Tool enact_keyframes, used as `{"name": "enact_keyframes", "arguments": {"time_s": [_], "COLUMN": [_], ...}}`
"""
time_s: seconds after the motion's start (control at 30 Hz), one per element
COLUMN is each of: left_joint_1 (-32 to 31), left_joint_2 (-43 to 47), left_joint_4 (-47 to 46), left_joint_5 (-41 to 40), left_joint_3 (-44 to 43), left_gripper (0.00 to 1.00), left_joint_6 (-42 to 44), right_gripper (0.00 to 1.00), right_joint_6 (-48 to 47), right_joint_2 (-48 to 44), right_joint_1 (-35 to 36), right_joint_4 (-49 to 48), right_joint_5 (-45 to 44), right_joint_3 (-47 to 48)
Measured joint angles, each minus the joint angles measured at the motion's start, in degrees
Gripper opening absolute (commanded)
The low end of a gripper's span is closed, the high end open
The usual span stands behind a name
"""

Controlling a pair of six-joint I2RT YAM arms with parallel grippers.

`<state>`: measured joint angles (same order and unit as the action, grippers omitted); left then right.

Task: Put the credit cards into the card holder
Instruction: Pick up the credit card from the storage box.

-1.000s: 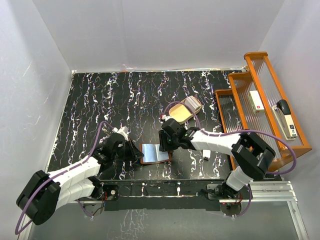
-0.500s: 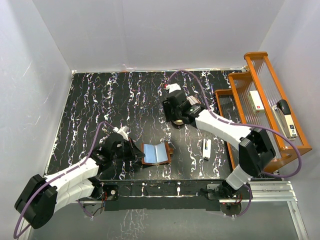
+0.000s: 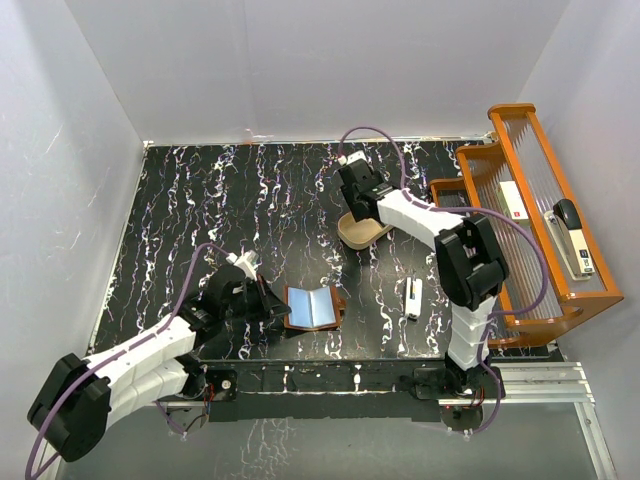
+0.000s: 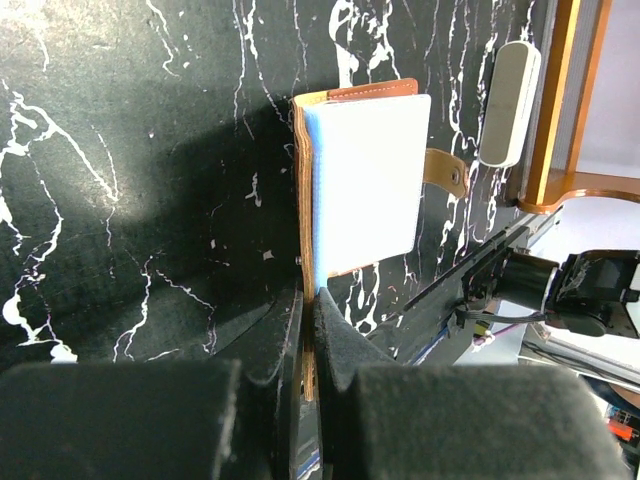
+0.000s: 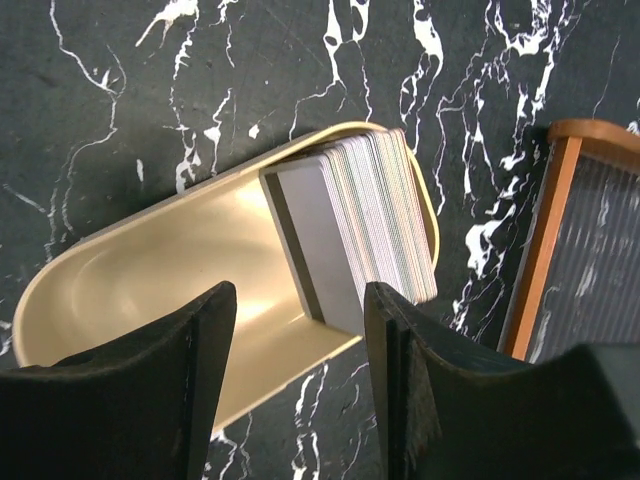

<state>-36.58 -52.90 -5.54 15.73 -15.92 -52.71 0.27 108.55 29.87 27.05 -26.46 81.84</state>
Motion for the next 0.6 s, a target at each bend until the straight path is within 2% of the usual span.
{"name": "enact_keyframes", "arguments": {"time_s": [0.1,0.23,0.6], "left_joint_1": [0.0,0.0,0.0], "left_joint_2": [1.03,1.66,1.6], "left_joint_4": [0.17,0.09,0.13], "left_joint_5": [-0.02,0.0,0.0], "left_joint_3": [-0.24,-0.26,-0.28], "left_gripper": [0.0,0.0,0.0], "left_joint_6": [0.0,-0.02,0.04], "right_gripper": [0.54,0.62,0.6], "right_joint_6": [-2.73,-5.03,-8.09], "right_joint_2": [2.71,4.04,5.14], "right_joint_1": [-0.24,-0.46,-1.33], "right_joint_4": [-0.02,0.0,-1.88], "right_joint_5": [-1.44,-4.28,-7.65], "right_joint_3": [1.75,1.75,1.7]}}
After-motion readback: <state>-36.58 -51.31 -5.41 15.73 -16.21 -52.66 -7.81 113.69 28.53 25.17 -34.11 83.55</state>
